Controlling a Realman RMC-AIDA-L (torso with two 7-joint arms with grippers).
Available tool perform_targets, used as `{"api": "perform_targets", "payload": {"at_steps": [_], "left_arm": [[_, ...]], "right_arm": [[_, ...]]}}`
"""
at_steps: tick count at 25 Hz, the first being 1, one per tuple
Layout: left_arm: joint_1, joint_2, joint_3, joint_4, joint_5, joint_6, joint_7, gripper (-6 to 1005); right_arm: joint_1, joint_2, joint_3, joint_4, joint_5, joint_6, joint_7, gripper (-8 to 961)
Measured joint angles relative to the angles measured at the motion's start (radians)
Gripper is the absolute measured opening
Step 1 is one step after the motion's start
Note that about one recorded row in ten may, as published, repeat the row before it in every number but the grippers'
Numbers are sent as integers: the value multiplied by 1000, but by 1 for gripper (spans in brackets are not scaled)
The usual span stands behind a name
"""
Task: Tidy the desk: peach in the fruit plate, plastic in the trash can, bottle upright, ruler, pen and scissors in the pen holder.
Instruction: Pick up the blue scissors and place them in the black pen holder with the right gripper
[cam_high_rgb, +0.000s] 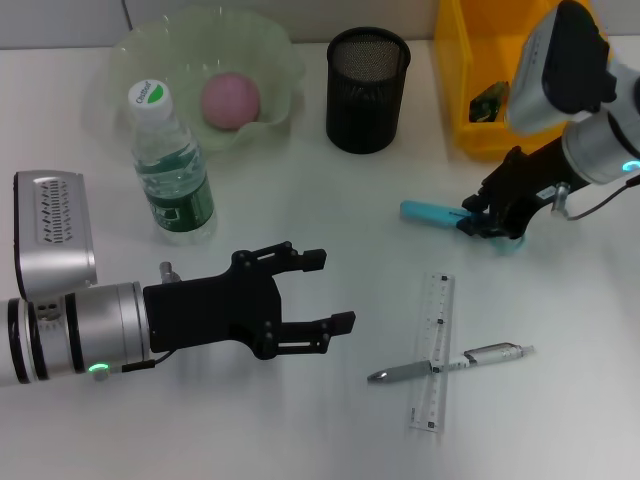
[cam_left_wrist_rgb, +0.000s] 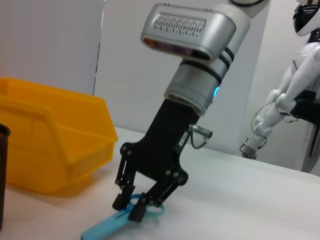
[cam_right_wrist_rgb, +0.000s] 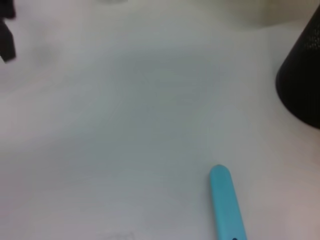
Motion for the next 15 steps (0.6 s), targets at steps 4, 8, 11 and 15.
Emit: {"api": "perform_targets", "payload": {"at_steps": [4, 8, 11, 15], "left_arm": [[0, 0, 0, 1, 0, 0, 3, 848], [0, 1, 0, 3, 0, 1, 6, 848], [1, 1, 0, 6, 0, 1, 7, 848], [0, 1, 2, 6, 0, -2, 7, 848]], "right_arm": [[-19, 2, -6, -111, -6, -91, 48, 231], [-39, 3, -12, -250, -9, -212, 69, 231], [-50, 5, -14, -350, -11, -284, 69, 231], [-70, 6, -42, -472, -28, -321, 66, 232]]}}
